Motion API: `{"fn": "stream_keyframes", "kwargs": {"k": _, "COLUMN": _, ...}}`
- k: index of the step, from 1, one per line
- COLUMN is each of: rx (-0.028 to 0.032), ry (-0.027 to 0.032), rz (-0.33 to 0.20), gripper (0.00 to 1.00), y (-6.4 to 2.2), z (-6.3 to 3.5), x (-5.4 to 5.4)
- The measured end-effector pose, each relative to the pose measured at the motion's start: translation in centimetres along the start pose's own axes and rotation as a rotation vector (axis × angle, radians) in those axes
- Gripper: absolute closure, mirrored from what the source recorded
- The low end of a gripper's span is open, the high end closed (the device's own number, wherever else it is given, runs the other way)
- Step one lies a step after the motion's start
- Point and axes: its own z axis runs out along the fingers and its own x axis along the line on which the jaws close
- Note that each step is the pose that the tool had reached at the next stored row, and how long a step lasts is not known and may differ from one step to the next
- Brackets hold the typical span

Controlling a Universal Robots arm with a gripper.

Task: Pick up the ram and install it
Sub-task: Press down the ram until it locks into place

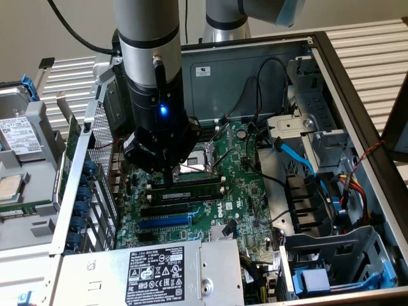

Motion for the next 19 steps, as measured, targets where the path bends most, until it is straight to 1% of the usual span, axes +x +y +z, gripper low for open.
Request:
{"fn": "stream_keyframes", "kwargs": {"k": 2, "rx": -0.0020, "ry": 0.0046, "rz": 0.003, "gripper": 0.89, "y": 0.03, "z": 0.06, "x": 0.1}}
{"fn": "stream_keyframes", "kwargs": {"k": 4, "rx": -0.0031, "ry": 0.0080, "rz": 0.007, "gripper": 0.89, "y": 0.04, "z": 0.14, "x": 0.2}}
{"fn": "stream_keyframes", "kwargs": {"k": 6, "rx": -0.0081, "ry": 0.0104, "rz": 0.009, "gripper": 0.89, "y": 0.04, "z": 0.22, "x": 0.2}}
{"fn": "stream_keyframes", "kwargs": {"k": 8, "rx": -0.0160, "ry": 0.0127, "rz": 0.010, "gripper": 0.89, "y": 0.04, "z": 0.30, "x": 0.2}}
{"fn": "stream_keyframes", "kwargs": {"k": 9, "rx": -0.0181, "ry": 0.0137, "rz": 0.011, "gripper": 0.89, "y": 0.05, "z": 0.39, "x": 0.3}}
{"fn": "stream_keyframes", "kwargs": {"k": 10, "rx": -0.0181, "ry": 0.0146, "rz": 0.013, "gripper": 0.89, "y": 0.05, "z": 0.46, "x": 0.3}}
{"fn": "stream_keyframes", "kwargs": {"k": 14, "rx": -0.0190, "ry": 0.0153, "rz": 0.018, "gripper": 0.89, "y": 0.07, "z": 0.87, "x": 0.4}}
{"fn": "stream_keyframes", "kwargs": {"k": 19, "rx": -0.0276, "ry": 0.0141, "rz": 0.021, "gripper": 0.89, "y": 0.07, "z": 1.25, "x": 0.6}}
